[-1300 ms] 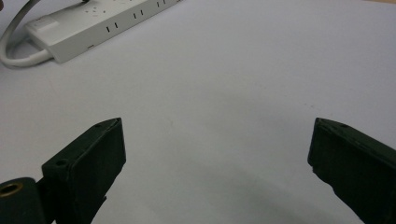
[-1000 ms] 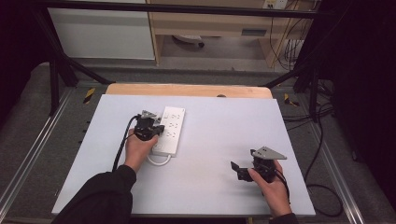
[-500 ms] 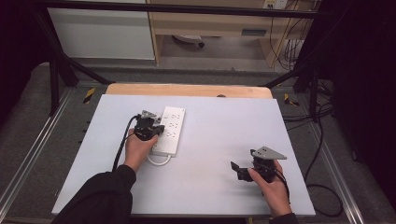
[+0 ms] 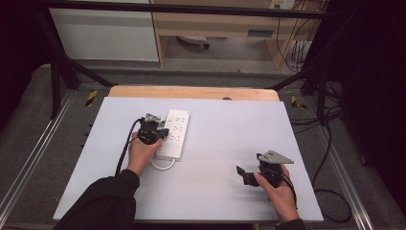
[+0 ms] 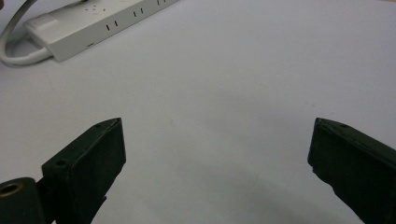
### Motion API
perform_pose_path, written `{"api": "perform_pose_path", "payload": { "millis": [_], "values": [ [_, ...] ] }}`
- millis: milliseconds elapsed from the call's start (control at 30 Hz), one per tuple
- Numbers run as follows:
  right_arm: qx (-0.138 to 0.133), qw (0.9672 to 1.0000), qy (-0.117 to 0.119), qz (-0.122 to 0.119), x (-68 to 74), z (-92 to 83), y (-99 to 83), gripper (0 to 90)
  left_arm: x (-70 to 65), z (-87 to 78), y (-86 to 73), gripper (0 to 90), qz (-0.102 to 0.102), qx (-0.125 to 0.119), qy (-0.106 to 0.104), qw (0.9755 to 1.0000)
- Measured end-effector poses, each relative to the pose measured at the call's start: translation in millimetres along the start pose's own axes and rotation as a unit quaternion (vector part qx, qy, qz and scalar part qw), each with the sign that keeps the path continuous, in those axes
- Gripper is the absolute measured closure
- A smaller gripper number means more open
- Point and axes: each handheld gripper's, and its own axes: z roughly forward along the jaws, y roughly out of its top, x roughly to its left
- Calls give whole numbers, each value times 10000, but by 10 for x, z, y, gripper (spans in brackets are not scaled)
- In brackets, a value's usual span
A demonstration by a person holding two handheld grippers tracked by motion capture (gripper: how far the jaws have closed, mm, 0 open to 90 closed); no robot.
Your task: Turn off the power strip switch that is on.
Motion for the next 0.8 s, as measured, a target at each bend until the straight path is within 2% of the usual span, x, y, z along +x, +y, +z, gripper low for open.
{"api": "perform_pose_path", "payload": {
  "millis": [233, 433, 800],
  "values": [
    [5, 10000, 3, 0, -1, 1, 0, 46, 3, 2, 0, 900, -30, -3, -19, 10000],
    [26, 10000, 2, 6, -1, 9, 2, 47, 3, 24, -11, 900, 38, 9, -16, 10000],
    [9, 10000, 1, 3, -9, 0, 2, 46, 5, 38, -9, 900, -121, -46, -53, 9999]
  ]
}}
